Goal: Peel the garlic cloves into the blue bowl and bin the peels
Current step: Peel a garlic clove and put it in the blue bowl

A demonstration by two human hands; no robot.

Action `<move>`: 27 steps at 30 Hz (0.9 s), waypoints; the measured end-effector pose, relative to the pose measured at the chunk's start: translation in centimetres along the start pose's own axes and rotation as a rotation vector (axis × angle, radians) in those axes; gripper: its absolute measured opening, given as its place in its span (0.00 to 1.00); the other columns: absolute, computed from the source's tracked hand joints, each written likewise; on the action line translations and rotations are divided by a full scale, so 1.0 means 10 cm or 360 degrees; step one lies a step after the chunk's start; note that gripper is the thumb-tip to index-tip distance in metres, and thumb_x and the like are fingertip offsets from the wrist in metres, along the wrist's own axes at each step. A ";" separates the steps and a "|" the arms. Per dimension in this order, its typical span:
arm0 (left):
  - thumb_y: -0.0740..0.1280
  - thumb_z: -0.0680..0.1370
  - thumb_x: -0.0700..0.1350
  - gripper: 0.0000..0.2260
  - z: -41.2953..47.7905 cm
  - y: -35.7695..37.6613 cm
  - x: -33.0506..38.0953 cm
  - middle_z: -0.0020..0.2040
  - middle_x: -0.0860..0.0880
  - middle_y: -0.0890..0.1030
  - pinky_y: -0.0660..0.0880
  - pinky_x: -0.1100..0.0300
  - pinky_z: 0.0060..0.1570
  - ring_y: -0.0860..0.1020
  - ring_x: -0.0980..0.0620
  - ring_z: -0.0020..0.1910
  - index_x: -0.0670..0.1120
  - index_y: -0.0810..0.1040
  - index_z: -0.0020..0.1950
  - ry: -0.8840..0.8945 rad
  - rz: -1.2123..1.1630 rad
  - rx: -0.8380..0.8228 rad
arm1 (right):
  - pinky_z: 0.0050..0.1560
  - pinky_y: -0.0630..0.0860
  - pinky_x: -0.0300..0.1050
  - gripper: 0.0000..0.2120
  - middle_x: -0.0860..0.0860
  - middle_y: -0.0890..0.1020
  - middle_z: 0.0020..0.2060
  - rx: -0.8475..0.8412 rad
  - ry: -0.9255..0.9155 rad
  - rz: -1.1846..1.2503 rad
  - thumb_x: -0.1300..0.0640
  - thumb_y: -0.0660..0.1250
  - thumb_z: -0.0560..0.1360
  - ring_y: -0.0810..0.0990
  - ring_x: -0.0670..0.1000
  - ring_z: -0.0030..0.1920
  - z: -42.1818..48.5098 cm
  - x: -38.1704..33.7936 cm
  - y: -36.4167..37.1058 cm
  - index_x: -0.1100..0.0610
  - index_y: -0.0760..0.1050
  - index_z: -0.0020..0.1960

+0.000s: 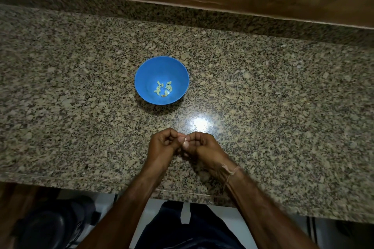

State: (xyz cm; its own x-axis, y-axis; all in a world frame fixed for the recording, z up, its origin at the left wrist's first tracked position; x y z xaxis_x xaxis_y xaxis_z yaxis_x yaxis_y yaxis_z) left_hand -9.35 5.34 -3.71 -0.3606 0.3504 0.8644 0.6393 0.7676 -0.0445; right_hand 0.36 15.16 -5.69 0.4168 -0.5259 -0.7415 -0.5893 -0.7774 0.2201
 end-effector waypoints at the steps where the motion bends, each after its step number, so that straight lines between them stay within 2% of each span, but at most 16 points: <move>1: 0.71 0.78 0.32 0.06 0.02 -0.01 0.02 0.38 0.43 0.85 0.80 0.59 0.36 0.83 0.51 0.36 0.40 0.82 0.43 0.0017 0.0008 -0.0021 | 0.43 0.81 0.47 0.04 0.60 0.81 0.39 0.0012 -0.0007 0.0041 0.68 0.70 0.80 0.82 0.50 0.36 0.00 0.00 0.00 0.67 0.77 0.54; 4: 0.70 0.78 0.32 0.06 0.05 -0.01 0.06 0.38 0.43 0.85 0.81 0.58 0.38 0.83 0.51 0.37 0.39 0.82 0.42 0.0030 0.0018 -0.0104 | 0.44 0.81 0.47 0.05 0.62 0.81 0.41 0.0058 -0.0048 0.0064 0.68 0.70 0.79 0.80 0.50 0.36 0.01 -0.01 0.01 0.69 0.77 0.54; 7: 0.71 0.78 0.31 0.08 0.08 -0.01 0.07 0.35 0.49 0.85 0.79 0.62 0.37 0.81 0.56 0.35 0.41 0.82 0.41 0.0048 0.0108 -0.0105 | 0.35 0.79 0.40 0.07 0.62 0.81 0.39 0.0121 -0.0062 -0.0084 0.69 0.69 0.80 0.79 0.48 0.30 0.01 -0.03 0.01 0.73 0.77 0.55; 11: 0.72 0.77 0.32 0.11 0.09 -0.03 0.04 0.37 0.50 0.85 0.77 0.66 0.35 0.81 0.60 0.34 0.45 0.82 0.38 0.0064 0.0249 -0.0052 | 0.35 0.78 0.43 0.05 0.60 0.79 0.37 0.0095 -0.0015 -0.0085 0.65 0.69 0.82 0.78 0.48 0.30 0.01 0.01 0.07 0.67 0.77 0.53; 16: 0.71 0.79 0.36 0.04 0.10 -0.08 -0.05 0.34 0.45 0.83 0.76 0.63 0.31 0.79 0.56 0.30 0.39 0.83 0.44 -0.0037 0.0236 0.0026 | 0.33 0.77 0.42 0.08 0.58 0.80 0.34 0.0148 -0.0060 -0.0119 0.61 0.69 0.82 0.77 0.48 0.28 0.01 0.00 0.14 0.66 0.76 0.49; 20: 0.73 0.79 0.39 0.04 0.15 -0.10 -0.19 0.37 0.42 0.85 0.79 0.53 0.39 0.81 0.48 0.35 0.42 0.84 0.45 -0.0150 0.0213 0.0114 | 0.28 0.75 0.37 0.10 0.48 0.79 0.27 0.0241 -0.0066 -0.0169 0.60 0.70 0.81 0.77 0.44 0.25 0.00 -0.02 0.11 0.61 0.74 0.43; 22: 0.73 0.79 0.39 0.04 0.14 -0.10 -0.20 0.36 0.42 0.85 0.79 0.54 0.38 0.81 0.48 0.34 0.42 0.84 0.45 -0.0147 0.0199 0.0131 | 0.30 0.76 0.38 0.09 0.49 0.80 0.27 0.0255 -0.0069 -0.0141 0.60 0.71 0.81 0.78 0.45 0.26 0.00 -0.02 0.11 0.61 0.74 0.43; 25: 0.72 0.79 0.38 0.04 0.12 -0.10 -0.16 0.36 0.43 0.83 0.78 0.58 0.33 0.80 0.51 0.32 0.40 0.83 0.45 -0.0112 0.0063 0.0145 | 0.36 0.80 0.46 0.08 0.53 0.82 0.31 0.0316 -0.0117 -0.0078 0.59 0.74 0.79 0.80 0.50 0.31 0.00 -0.01 0.09 0.61 0.77 0.45; 27: 0.72 0.80 0.38 0.04 0.10 -0.09 -0.16 0.36 0.42 0.83 0.78 0.57 0.34 0.79 0.51 0.32 0.40 0.83 0.45 -0.0118 -0.0009 0.0126 | 0.39 0.82 0.48 0.07 0.52 0.83 0.32 0.0417 -0.0188 -0.0179 0.59 0.76 0.78 0.82 0.50 0.33 -0.03 -0.02 0.04 0.60 0.80 0.45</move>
State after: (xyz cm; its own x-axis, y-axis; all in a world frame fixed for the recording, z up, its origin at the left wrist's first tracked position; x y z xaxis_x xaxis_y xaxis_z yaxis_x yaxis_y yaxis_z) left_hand -9.97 4.64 -5.59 -0.4150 0.3824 0.8255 0.5827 0.8086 -0.0816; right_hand 0.25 14.90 -5.30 0.4149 -0.3859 -0.8240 -0.7088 -0.7049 -0.0267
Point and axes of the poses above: each hand's wrist, its own z-axis towards the middle knuckle, its own y-axis out of the palm, x = y × z, the point moved 8 cm from there along z, towards the middle knuckle
